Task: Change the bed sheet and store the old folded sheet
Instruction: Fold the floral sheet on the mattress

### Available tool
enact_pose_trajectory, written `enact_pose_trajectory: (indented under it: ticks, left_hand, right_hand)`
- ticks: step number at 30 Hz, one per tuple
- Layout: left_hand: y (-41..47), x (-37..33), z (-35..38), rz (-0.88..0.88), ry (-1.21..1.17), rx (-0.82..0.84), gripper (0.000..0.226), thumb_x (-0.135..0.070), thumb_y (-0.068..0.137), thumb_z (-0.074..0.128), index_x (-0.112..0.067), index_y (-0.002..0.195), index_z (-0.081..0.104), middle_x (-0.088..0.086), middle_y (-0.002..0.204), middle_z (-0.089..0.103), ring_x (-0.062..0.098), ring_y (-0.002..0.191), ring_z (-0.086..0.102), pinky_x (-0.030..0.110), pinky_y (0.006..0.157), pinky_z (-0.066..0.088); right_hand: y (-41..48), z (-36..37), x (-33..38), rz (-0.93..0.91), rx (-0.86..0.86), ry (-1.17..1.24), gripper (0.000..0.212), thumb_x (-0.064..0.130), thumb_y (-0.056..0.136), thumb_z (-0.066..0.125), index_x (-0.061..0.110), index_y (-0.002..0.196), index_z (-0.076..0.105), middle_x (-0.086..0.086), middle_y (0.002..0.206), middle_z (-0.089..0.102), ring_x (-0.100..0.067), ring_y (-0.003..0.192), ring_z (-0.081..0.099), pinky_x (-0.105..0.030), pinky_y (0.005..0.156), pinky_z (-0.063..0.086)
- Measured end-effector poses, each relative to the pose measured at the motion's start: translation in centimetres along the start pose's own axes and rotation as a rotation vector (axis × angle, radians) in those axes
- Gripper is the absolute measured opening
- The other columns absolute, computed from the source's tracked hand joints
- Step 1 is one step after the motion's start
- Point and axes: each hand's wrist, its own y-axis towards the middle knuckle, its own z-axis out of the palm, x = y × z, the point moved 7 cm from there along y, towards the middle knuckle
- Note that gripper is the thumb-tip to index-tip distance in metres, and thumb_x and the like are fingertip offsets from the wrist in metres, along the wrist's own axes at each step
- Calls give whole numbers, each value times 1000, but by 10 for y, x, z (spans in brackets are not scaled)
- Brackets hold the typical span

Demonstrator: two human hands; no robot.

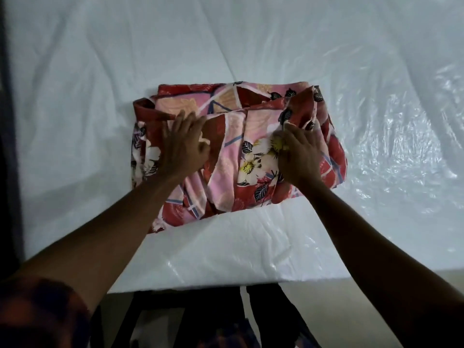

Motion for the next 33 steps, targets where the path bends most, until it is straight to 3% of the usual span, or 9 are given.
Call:
enact_pose_trajectory:
  ticks: [4, 8, 12, 18, 21, 26, 29, 31, 33]
  left_hand:
    - [40, 41, -4, -84, -34, 108, 75, -45, 74, 66, -20, 143, 50, 11, 137, 59, 34, 130, 50, 57, 113, 30]
    - [53, 41, -5, 28, 17, 220, 57, -24, 74, 77, -7, 127, 64, 20, 117, 64, 43, 108, 58, 48, 92, 50]
    - [49, 28, -11, 131, -48, 139, 26, -11, 76, 72, -2, 99, 66, 19, 91, 63, 40, 85, 61, 41, 67, 50]
    - [75, 26, -60, 108, -121, -133, 16, -7, 77, 60, -8, 91, 68, 14, 84, 69, 36, 82, 62, 41, 69, 51]
    - [107, 28, -80, 49, 1, -187, 12, -10, 79, 61, -10, 90, 65, 14, 87, 68, 40, 90, 60, 45, 76, 44]
    - [125, 45, -65, -100, 108, -188, 39, -8, 85, 57, -18, 123, 62, 11, 127, 60, 35, 126, 47, 50, 99, 33]
    - [101, 30, -57, -49, 66, -291, 41, -28, 95, 45, -22, 134, 56, 5, 141, 54, 28, 138, 40, 51, 108, 28]
    - [74, 9, -38, -28, 61, -239, 51, -47, 98, 41, -25, 144, 49, 6, 154, 44, 29, 147, 31, 56, 116, 21]
    - [50, -20, -10, 15, 87, -109, 65, -60, 96, 36, -30, 154, 34, 6, 164, 26, 31, 152, 17, 62, 118, 14]
  right_hand:
    - [48, 8, 10, 25, 28, -56, 56, 14, 82, 51, 22, 137, 55, -2, 152, 46, -31, 141, 35, -50, 111, 28]
    - [100, 29, 40, -73, 177, -163, 57, 13, 85, 45, 30, 139, 53, -1, 152, 46, -30, 145, 31, -62, 118, 14]
    - [112, 36, 47, -64, 217, -207, 24, 19, 90, 49, 24, 104, 69, -1, 116, 70, -29, 117, 55, -60, 112, 22]
    - [122, -24, 58, -26, -107, -186, 26, 18, 79, 43, 16, 85, 68, -2, 81, 68, -29, 91, 57, -46, 93, 32]
    - [151, -36, 55, 3, -178, -171, 25, 23, 86, 44, 18, 91, 67, -1, 89, 69, -29, 100, 57, -47, 97, 33]
    - [175, 23, 25, 64, 144, -137, 44, 30, 97, 41, 25, 139, 53, -6, 147, 51, -30, 139, 40, -57, 113, 26]
    - [150, 23, 32, 36, 28, -82, 51, 42, 102, 31, 27, 150, 41, -5, 161, 32, -26, 151, 22, -56, 120, 14]
    - [122, 26, 41, -6, -4, -110, 55, 51, 104, 26, 31, 156, 29, -3, 167, 17, -24, 154, 9, -57, 122, 3]
    - [101, 44, 33, 18, 116, -122, 62, 60, 103, 21, 35, 159, 15, 0, 168, 2, -24, 155, -4, -59, 121, -3]
